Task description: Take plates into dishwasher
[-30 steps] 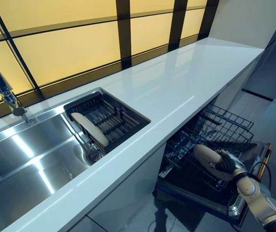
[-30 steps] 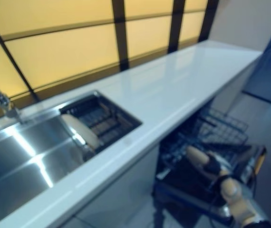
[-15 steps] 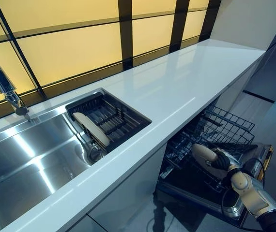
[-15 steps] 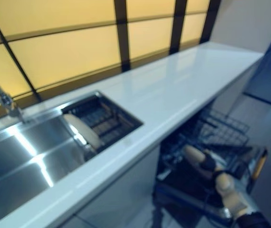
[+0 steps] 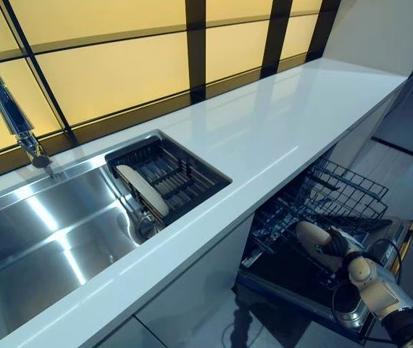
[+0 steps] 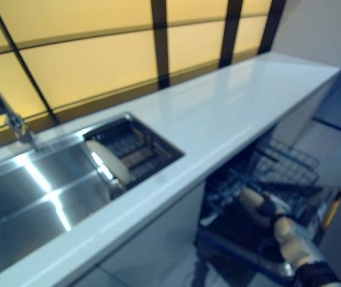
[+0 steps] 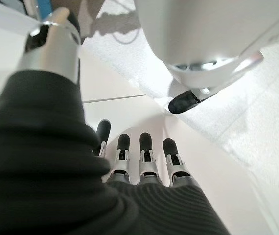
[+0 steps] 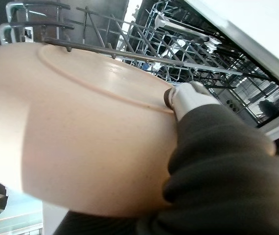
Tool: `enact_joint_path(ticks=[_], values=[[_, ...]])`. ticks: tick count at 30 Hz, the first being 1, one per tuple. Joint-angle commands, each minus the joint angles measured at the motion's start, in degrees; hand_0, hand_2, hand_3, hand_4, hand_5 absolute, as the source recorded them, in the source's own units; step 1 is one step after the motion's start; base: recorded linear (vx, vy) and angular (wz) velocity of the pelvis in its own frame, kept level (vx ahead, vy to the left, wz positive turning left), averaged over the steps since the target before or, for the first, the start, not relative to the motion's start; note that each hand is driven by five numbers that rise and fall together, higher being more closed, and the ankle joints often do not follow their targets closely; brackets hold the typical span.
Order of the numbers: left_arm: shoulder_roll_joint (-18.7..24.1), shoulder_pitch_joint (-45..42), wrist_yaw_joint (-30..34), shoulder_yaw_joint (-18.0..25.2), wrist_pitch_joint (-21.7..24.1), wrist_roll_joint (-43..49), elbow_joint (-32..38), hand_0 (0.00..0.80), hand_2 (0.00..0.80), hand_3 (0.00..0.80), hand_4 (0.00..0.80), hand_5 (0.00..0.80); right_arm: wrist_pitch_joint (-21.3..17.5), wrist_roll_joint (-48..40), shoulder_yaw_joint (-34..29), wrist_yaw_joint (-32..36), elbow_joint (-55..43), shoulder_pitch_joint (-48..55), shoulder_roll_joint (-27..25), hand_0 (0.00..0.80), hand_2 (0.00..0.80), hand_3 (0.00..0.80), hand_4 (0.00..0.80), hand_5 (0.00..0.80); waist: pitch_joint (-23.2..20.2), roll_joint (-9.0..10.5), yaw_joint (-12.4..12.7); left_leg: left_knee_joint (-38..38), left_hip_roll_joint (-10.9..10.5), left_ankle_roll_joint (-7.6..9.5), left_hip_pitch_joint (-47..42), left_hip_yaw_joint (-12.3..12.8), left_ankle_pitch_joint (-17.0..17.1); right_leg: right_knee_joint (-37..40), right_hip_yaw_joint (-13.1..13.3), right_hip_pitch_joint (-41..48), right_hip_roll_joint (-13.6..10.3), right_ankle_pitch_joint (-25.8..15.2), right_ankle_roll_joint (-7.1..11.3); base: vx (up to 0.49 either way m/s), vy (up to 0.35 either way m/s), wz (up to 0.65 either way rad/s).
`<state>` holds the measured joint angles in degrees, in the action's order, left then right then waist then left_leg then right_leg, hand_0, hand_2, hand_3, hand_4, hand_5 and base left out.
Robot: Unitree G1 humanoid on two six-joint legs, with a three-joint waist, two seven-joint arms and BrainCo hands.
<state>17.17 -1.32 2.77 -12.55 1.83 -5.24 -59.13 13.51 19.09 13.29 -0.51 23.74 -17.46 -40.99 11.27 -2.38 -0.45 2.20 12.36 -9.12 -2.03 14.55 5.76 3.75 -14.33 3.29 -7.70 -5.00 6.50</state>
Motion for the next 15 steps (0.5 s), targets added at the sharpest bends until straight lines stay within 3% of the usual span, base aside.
enact_joint_path(ticks=[1,15], values=[[5.0,7.6,-0.6,-1.6,1.9,-0.4,2.5,0.0,0.0,0.0,0.0,0.0,-0.2,-1.0,2.4,-2.8,0.7,-9.2,-0.9,0.8,0.8,0.8,0.8,0.8,2.8,0.23,2.2,-3.8,0.3,0.73,5.7,-2.5,1.8,-13.6,-2.1,-4.1,-2.2,7.6,-0.42,-0.064,-0.04,0.14],[5.5,13.2,-0.3,-6.1,4.4,-4.7,6.1,0.0,0.0,0.0,0.0,0.0,0.7,-4.0,8.2,-3.7,6.6,-23.6,-4.4,0.8,0.8,0.8,0.8,0.8,9.9,-3.13,3.7,-6.7,1.2,0.52,13.5,-5.7,3.5,-26.0,-2.2,-15.2,-3.6,11.1,-2.04,-0.109,-0.044,0.07]])
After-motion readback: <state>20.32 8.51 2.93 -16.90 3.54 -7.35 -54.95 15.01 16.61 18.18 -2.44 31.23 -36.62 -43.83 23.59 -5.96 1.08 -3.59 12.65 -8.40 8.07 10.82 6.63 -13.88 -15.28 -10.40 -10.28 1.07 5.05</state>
